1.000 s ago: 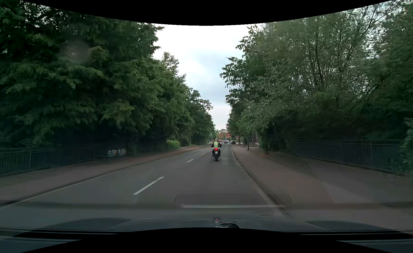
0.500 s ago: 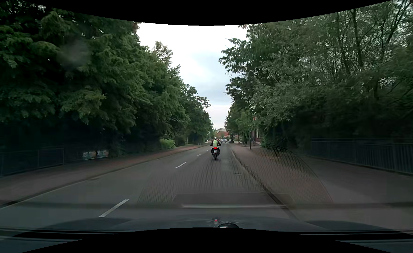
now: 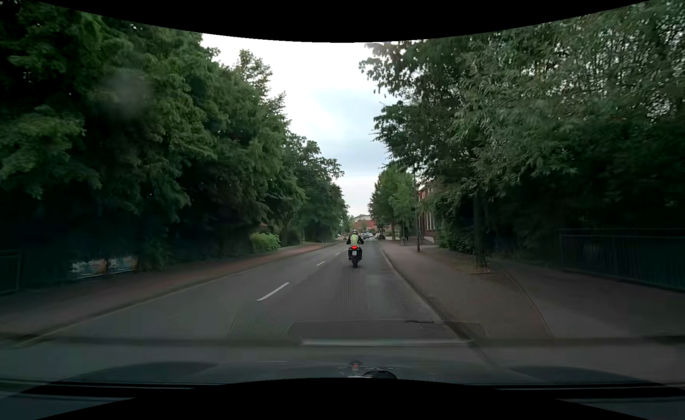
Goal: Follow the waypoints while adhering to traffic rules and regulations
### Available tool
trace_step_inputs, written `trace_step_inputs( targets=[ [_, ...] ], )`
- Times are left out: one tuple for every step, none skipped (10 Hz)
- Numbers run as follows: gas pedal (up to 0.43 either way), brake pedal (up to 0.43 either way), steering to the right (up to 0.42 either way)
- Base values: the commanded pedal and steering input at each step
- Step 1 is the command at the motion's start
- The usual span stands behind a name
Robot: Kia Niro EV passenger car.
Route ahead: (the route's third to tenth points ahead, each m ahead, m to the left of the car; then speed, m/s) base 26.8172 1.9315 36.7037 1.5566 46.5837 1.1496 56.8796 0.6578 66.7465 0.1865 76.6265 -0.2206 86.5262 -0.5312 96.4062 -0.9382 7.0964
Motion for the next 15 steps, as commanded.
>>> trace_step_inputs(
  targets=[
    [0.13,0.0,0.015],
    [0.13,0.0,0.015],
    [0.13,0.0,0.013],
    [0.13,0.0,0.011],
    [0.13,0.0,0.006],
    [0.13,0.0,0.0],
    [0.13,0.0,-0.003],
    [0.13,0.0,-0.001],
    [0.13,0.0,0.001],
    [0.13,0.0,0.001],
    [0.118,0.0,0.001],
    [0.118,0.0,0.0],
    [0.118,0.0,0.001],
    [0.118,0.0,0.001],
    [0.118,0.0,0.001]
  ],
)
